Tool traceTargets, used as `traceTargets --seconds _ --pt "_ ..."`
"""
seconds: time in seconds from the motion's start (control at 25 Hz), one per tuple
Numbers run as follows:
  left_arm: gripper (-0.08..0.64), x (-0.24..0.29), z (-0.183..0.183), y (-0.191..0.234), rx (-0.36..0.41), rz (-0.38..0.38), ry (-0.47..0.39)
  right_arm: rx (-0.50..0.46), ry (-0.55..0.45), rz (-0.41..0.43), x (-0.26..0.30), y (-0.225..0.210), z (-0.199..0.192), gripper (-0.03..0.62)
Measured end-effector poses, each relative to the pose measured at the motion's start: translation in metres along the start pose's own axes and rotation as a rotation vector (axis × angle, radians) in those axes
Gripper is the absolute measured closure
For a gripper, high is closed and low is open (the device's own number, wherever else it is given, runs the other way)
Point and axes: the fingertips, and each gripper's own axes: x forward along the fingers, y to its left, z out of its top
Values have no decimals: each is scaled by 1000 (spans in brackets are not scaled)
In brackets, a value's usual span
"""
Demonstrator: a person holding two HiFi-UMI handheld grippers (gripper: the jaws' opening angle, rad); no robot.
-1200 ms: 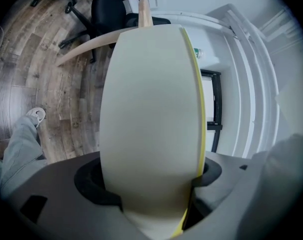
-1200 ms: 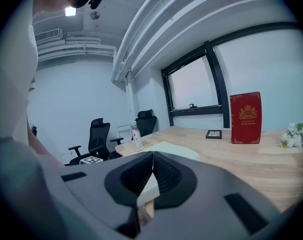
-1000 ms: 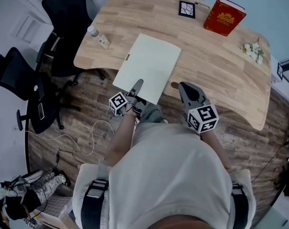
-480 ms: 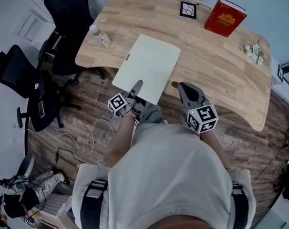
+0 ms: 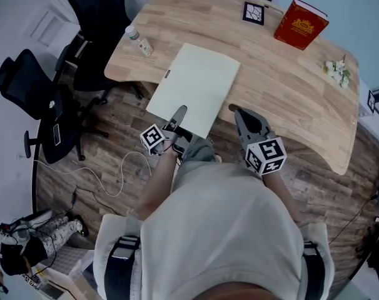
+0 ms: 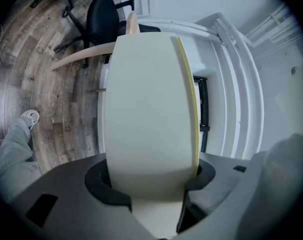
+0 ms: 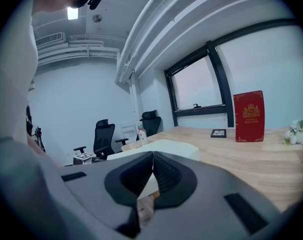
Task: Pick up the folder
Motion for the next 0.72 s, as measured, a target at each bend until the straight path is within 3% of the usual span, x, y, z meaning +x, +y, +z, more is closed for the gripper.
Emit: traceTargets --seconds 0.72 --pt "278 -25 -12 -66 -19 -124 -19 19 -53 -33 -27 5 3 574"
